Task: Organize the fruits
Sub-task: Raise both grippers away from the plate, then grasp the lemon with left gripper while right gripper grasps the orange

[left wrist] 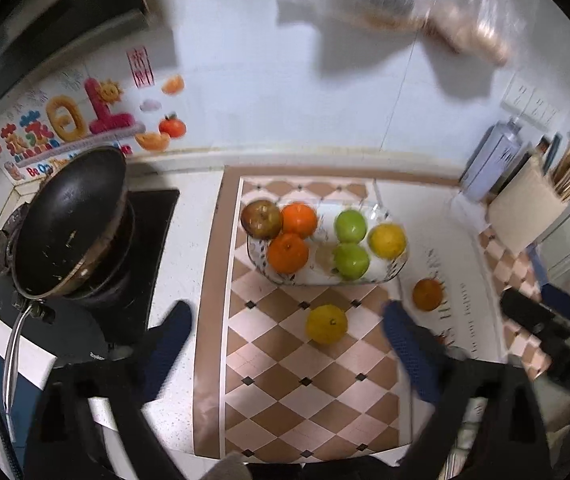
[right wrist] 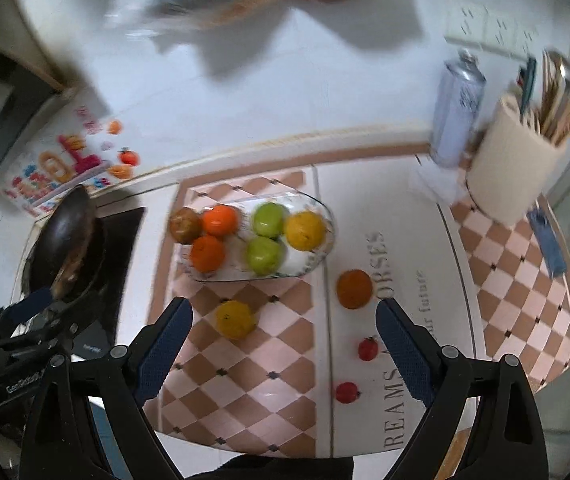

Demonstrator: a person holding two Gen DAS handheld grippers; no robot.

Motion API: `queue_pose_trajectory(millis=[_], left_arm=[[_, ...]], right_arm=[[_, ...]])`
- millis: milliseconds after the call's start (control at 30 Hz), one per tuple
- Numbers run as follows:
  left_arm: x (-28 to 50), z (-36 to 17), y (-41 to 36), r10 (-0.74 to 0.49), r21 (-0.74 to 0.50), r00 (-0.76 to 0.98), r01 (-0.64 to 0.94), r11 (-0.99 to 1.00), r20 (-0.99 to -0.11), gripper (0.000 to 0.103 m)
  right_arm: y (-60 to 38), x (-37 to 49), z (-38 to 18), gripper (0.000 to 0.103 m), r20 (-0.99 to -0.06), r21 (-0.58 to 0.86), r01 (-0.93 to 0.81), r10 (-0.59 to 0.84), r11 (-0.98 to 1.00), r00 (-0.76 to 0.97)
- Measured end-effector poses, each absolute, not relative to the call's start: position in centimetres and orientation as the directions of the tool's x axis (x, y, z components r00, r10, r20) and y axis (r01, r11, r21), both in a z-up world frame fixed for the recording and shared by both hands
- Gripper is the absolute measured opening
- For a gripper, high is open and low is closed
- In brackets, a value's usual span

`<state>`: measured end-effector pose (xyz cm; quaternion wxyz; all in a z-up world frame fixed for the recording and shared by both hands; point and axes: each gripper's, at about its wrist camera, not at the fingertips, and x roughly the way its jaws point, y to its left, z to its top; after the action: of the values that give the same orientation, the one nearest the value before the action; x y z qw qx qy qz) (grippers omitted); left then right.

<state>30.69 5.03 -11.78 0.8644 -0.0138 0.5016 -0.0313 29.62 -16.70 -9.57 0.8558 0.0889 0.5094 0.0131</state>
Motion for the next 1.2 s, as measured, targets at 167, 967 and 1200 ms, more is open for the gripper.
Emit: queue_pose_trajectory(millis=[167, 967, 1200], left_arm=[[33.9, -17.3, 3.7, -0.041, -0.025, 0.382, 0.047, 0.999, -0.923, 0.102], [39.5, -33.7, -3.4, -0.041, -0.036, 0.029, 0.167, 0.985, -0.999, 0.056], [36.0, -33.0, -1.3, -0.052, -0.046, 0.043, 0.138, 0.989, -0.998, 0.056]], right_arm=[[-21.1, 32.8, -16.2, 0.095, -0.929, 0.187, 0.161, 0.121, 0.969, 0.351], [-23.4, 42.0, -32.1, 0.057, -0.973, 0.197, 0.176, 0.17, 0.965, 0.156], [-18.6, 40.1, -31.9, 0.057, -0.97, 0.233, 0.044, 0.229, 0.971, 0.086]])
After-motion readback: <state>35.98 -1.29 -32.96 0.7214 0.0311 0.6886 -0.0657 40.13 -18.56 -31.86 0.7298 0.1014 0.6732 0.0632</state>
